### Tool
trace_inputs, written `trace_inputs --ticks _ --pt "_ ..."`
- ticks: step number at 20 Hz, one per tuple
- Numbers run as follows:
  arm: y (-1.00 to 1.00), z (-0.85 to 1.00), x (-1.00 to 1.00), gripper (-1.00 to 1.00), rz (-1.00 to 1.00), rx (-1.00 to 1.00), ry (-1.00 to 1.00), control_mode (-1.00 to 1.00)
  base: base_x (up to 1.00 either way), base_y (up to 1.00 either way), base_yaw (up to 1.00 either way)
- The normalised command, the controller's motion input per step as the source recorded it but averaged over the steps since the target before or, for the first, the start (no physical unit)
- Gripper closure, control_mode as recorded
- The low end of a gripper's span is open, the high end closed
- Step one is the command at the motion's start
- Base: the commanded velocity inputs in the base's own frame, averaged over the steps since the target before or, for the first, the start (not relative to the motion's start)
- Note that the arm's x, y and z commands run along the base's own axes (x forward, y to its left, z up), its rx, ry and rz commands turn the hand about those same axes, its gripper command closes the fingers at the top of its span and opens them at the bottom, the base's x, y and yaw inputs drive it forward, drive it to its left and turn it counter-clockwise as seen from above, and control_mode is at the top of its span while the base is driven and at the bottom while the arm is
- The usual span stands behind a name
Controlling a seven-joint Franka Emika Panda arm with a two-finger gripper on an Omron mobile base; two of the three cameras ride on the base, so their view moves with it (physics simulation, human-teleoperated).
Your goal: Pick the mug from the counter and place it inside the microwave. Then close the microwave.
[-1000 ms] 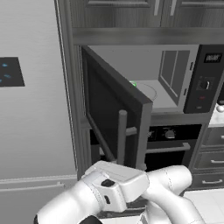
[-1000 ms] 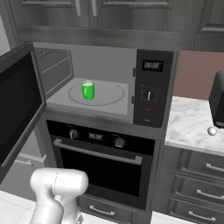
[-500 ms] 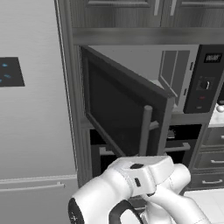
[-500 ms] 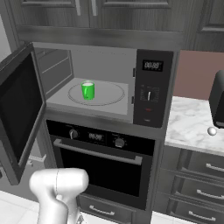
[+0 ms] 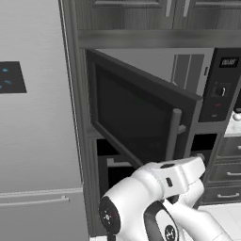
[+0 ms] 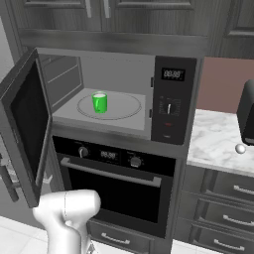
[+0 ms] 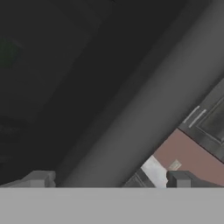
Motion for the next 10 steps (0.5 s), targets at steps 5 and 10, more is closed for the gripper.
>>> trace_inputs --ticks 5,10 --pt "-0.61 0.03 0.00 -1.00 0.06 0.00 0.12 -1.00 0.00 0.00 0.00" --pt "-0.56 0.04 0.00 -1.00 0.07 0.00 0.09 -1.00 0.00 0.00 0.00"
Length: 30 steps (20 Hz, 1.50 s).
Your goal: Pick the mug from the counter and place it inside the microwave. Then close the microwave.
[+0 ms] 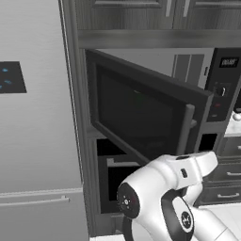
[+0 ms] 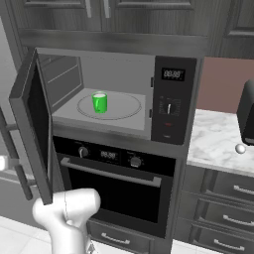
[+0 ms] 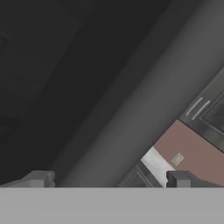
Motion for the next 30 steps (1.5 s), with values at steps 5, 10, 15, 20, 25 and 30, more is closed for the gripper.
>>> trace_inputs --ticks 5,10,15,20,25,30 --pt "-0.55 0.04 0.00 -1.00 0.08 0.00 0.08 -1.00 0.00 0.00 0.00" --pt "-0.54 0.03 0.15 -1.00 0.12 0.00 0.02 -1.00 0.00 0.00 0.00" --pt "-0.57 0.03 0.46 -1.00 0.16 0.00 0.00 -1.00 0.00 0.00 0.00" --pt "-0.60 0.07 0.58 -1.00 0.21 0.00 0.00 -1.00 0.00 0.00 0.00" --pt "-0.59 0.08 0.51 -1.00 0.23 0.00 0.00 -1.00 0.00 0.00 0.00" --pt "-0.61 0.00 0.51 -1.00 0.23 0.00 -0.01 -1.00 0.00 0.00 0.00"
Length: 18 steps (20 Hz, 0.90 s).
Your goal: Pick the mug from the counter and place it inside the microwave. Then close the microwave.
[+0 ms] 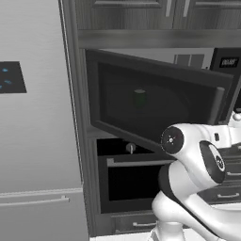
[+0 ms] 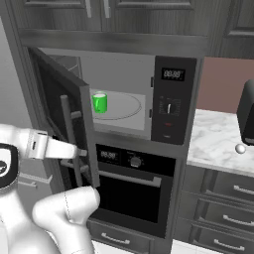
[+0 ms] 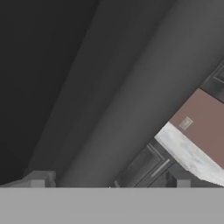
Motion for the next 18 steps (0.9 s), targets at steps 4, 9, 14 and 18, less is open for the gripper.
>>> trace_inputs --ticks 4,9,14,18 --pt "-0.59 0.00 0.52 -1.00 0.24 0.00 -0.04 -1.00 0.00 0.00 0.00" --pt "-0.50 0.00 0.46 -1.00 0.27 0.00 -0.12 -1.00 0.00 0.00 0.00" --pt "-0.43 0.00 0.39 -1.00 0.30 0.00 -0.17 -1.00 0.00 0.00 0.00" --pt "-0.33 0.00 0.23 -1.00 0.27 0.00 -0.24 -1.00 0.00 0.00 0.00"
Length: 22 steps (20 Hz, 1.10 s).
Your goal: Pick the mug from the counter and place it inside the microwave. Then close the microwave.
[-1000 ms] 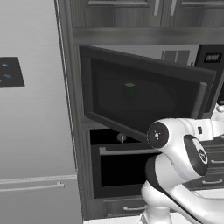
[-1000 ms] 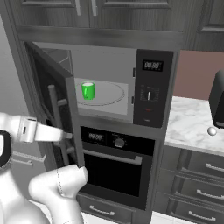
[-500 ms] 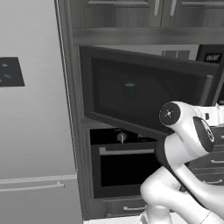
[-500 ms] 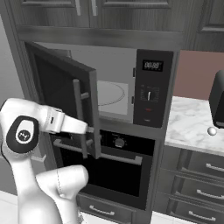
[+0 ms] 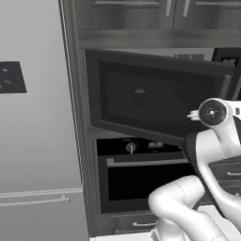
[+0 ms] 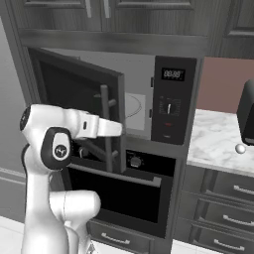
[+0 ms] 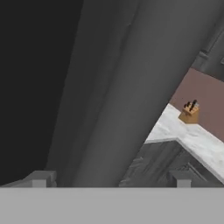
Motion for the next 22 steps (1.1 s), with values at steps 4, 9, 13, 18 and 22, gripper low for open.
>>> trace_inputs --ticks 4,9,13,18,22 --pt "-0.29 0.00 0.18 -1.00 0.24 0.00 -0.25 -1.00 0.00 0.00 0.00" --pt "-0.29 0.00 0.16 -1.00 0.20 0.00 -0.16 -1.00 0.00 0.00 0.00" --pt "-0.29 0.00 0.21 -1.00 0.09 0.00 -0.04 -1.00 0.00 0.00 0.00" --pt "-0.26 0.01 0.34 -1.00 0.01 0.00 0.00 -1.00 0.00 0.00 0.00" --pt "-0.19 0.09 0.25 -1.00 0.00 0.00 0.00 -1.00 0.00 0.00 0.00"
